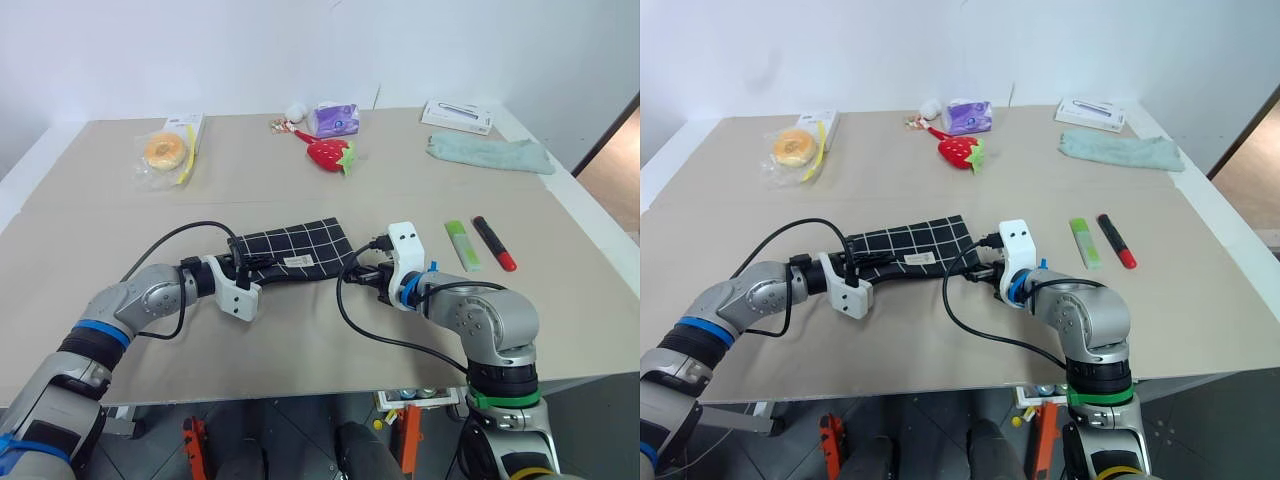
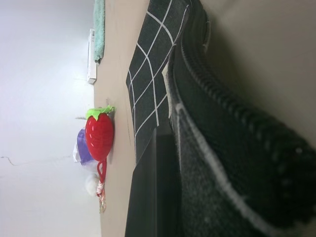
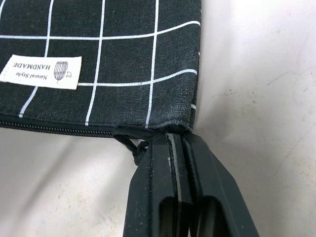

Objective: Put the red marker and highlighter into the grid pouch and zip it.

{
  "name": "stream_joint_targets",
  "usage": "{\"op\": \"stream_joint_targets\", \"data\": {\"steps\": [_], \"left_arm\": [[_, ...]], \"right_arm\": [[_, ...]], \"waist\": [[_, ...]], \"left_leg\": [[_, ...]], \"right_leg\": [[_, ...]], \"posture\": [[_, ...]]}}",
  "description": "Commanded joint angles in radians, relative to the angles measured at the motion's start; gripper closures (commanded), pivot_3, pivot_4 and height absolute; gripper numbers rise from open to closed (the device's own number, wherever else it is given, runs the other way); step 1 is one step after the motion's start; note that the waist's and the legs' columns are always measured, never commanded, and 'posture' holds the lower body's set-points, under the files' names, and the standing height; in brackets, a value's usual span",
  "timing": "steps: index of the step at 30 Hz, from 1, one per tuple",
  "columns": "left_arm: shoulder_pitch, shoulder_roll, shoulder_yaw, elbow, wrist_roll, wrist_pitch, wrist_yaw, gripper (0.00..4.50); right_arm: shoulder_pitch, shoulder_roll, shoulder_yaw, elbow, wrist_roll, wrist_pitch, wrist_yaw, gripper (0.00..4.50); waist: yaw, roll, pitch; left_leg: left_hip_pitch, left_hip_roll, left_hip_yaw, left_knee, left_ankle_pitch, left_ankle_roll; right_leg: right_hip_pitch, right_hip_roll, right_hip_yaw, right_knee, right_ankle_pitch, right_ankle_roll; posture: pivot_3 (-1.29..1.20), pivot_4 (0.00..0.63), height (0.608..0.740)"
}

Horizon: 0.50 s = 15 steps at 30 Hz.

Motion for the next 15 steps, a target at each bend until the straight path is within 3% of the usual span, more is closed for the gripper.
{"op": "stream_joint_targets", "data": {"steps": [1, 3, 8, 11, 15], "left_arm": [[0.000, 0.004, 0.031, -0.027, -0.008, 0.007, 0.019, 4.50], [-0.001, 0.003, 0.032, -0.027, -0.008, 0.011, 0.021, 4.50], [-0.007, -0.001, 0.038, -0.032, -0.016, 0.027, 0.024, 4.50], [-0.011, -0.006, 0.038, -0.039, -0.024, 0.035, 0.020, 4.50], [-0.008, -0.015, 0.034, -0.055, -0.026, 0.042, 0.016, 4.50]], "right_arm": [[-0.003, 0.021, -0.030, -0.009, 0.021, 0.012, -0.001, 3.73], [-0.013, 0.043, -0.071, -0.008, 0.022, 0.030, -0.025, 3.11], [-0.026, 0.053, -0.113, -0.055, 0.046, 0.098, -0.033, 0.66], [-0.017, 0.067, -0.094, -0.078, 0.049, 0.118, -0.042, 0.66], [0.005, 0.095, 0.023, -0.064, 0.006, 0.053, -0.067, 0.66]], "waist": [[0.000, 0.000, 0.000], [0.000, 0.000, 0.000], [0.000, 0.000, 0.000], [0.000, 0.000, 0.000], [-0.003, 0.000, 0.000]], "left_leg": [[0.000, 0.000, 0.000, 0.000, 0.000, 0.000], [0.000, 0.000, 0.000, 0.000, 0.000, 0.000], [0.000, 0.000, 0.000, 0.000, 0.000, 0.000], [0.000, 0.000, 0.000, 0.000, 0.000, 0.000], [0.000, 0.000, 0.000, 0.000, 0.000, 0.000]], "right_leg": [[0.000, 0.000, 0.000, 0.000, 0.000, 0.000], [0.000, 0.000, 0.000, 0.000, 0.000, 0.000], [0.000, 0.000, 0.000, 0.000, 0.000, 0.000], [0.000, 0.000, 0.000, 0.000, 0.000, 0.000], [0.000, 0.000, 0.000, 0.000, 0.000, 0.000]], "posture": [[0.00, 0.150, 0.740], [0.00, 0.150, 0.740], [0.00, 0.150, 0.740], [0.00, 0.150, 0.740], [0.00, 0.150, 0.740]]}}
